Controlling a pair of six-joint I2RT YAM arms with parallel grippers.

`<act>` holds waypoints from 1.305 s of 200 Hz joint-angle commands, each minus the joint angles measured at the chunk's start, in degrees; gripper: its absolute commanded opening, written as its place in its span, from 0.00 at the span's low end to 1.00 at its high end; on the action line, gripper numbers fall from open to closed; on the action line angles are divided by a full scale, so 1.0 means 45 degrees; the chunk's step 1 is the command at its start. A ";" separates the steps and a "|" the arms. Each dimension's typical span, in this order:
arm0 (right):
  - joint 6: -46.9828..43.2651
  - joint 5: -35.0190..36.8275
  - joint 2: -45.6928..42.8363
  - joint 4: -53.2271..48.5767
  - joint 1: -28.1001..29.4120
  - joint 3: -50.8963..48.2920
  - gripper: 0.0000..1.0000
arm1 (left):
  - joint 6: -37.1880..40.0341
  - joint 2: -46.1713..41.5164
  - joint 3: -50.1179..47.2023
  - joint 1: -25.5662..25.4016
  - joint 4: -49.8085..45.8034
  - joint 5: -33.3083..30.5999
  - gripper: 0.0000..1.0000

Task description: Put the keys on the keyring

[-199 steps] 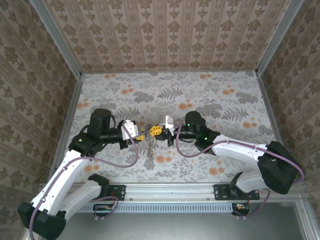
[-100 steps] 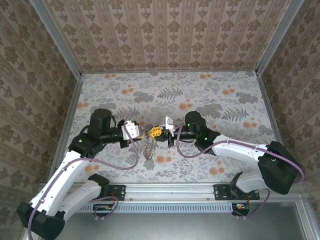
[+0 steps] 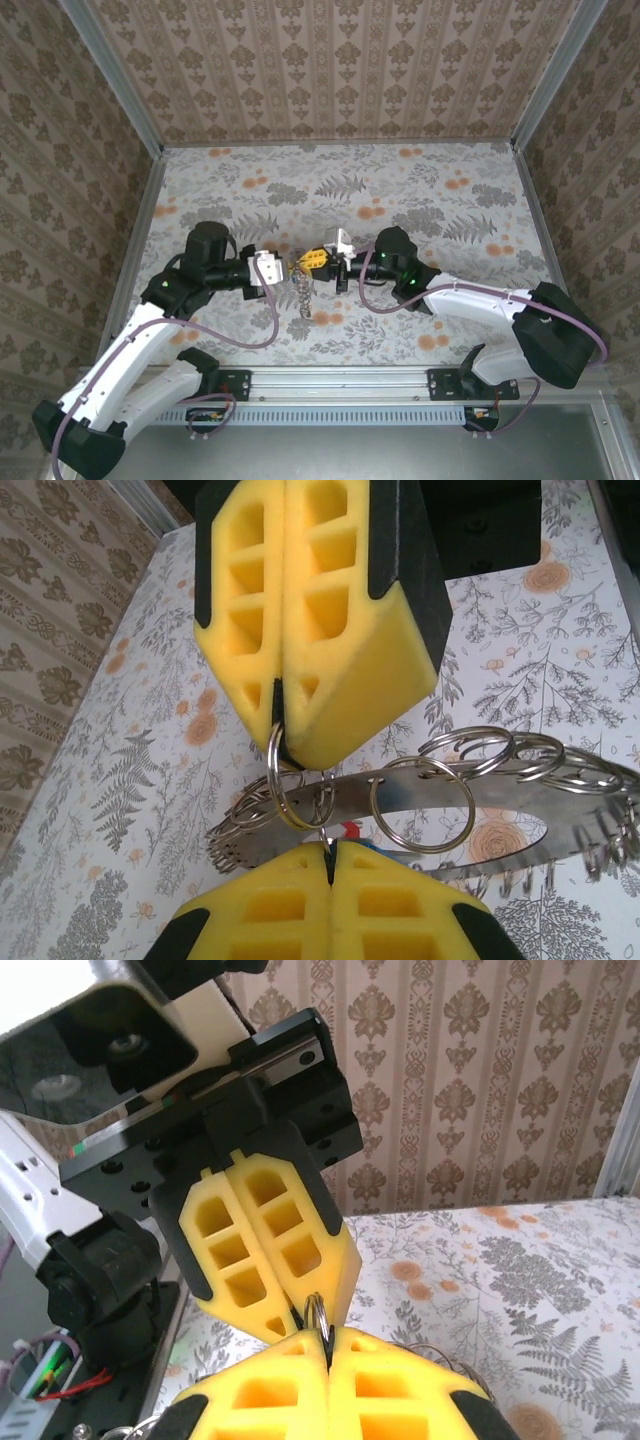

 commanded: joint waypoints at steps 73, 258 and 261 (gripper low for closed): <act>0.0451 -0.0137 0.0631 0.1871 0.0004 0.0419 0.00 | -0.2916 -0.1390 -0.1242 0.0201 0.2646 0.0175 0.43; -0.1011 -0.0328 0.0329 0.0579 0.0116 0.0381 0.00 | -0.0924 -0.1206 0.0183 0.1791 -0.1227 0.3423 0.44; -0.1032 -0.0322 0.0338 0.0554 0.0123 0.0380 0.00 | -0.0972 -0.1238 0.0195 0.1864 -0.1218 0.3423 0.44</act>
